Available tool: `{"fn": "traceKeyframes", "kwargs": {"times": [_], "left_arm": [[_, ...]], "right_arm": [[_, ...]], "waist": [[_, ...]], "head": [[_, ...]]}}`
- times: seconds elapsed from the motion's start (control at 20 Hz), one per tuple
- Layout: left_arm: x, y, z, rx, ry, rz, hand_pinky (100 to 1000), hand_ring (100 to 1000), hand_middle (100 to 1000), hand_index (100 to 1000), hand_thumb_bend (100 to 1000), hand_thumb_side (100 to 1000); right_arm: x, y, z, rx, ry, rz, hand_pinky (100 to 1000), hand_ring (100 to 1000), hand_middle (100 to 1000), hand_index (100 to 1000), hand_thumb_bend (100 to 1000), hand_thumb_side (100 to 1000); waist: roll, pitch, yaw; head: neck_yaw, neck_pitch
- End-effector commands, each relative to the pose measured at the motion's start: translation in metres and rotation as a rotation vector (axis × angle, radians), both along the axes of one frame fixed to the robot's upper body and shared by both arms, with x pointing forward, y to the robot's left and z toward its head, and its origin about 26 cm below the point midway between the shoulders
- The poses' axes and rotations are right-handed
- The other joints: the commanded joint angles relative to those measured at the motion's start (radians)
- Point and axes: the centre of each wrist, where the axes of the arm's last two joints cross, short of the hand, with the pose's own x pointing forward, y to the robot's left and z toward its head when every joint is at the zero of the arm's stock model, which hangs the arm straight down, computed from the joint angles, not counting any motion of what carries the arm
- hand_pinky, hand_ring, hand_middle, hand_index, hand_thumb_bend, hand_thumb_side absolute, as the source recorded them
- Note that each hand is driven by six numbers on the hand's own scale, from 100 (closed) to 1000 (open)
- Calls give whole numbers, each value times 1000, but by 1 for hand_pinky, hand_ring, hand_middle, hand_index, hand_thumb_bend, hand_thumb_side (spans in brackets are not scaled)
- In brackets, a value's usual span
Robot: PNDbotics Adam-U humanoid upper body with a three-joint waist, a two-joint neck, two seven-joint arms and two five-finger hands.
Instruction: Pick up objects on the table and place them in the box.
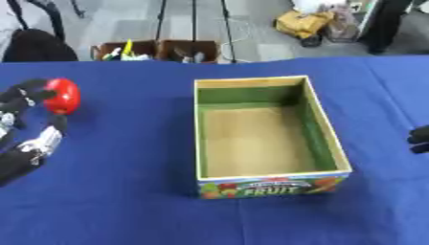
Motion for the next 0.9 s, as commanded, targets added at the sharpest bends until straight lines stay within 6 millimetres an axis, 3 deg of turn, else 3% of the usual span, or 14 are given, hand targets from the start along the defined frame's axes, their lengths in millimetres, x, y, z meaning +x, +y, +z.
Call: {"fn": "traceKeyframes", "kwargs": {"times": [0.05,0.4,0.55,0.7,0.9], "left_arm": [[-5,5,11,25,-20,57,611,895,984,997,325,1000],[-1,8,18,31,12,111,558,814,895,984,501,1000],[4,12,19,23,27,117,533,789,848,946,510,1000],[9,17,21,6,39,126,513,789,843,946,381,1000],[18,26,24,-11,70,148,462,757,836,976,318,965]], "right_arm": [[-2,0,8,-18,-25,2,546,591,475,578,100,927],[-3,0,7,-25,-18,2,547,591,475,578,100,927],[-3,-1,7,-27,-16,0,546,591,475,578,100,927],[-3,-1,6,-30,-12,-3,546,590,474,577,100,927],[-4,-2,6,-35,-7,-3,546,589,472,577,100,933]], "waist": [[4,-17,-2],[11,-18,-7],[14,-19,-10],[17,-21,-11],[23,-27,-12]], "head": [[13,-9],[43,-8],[49,-7],[56,-4],[71,5]]}}
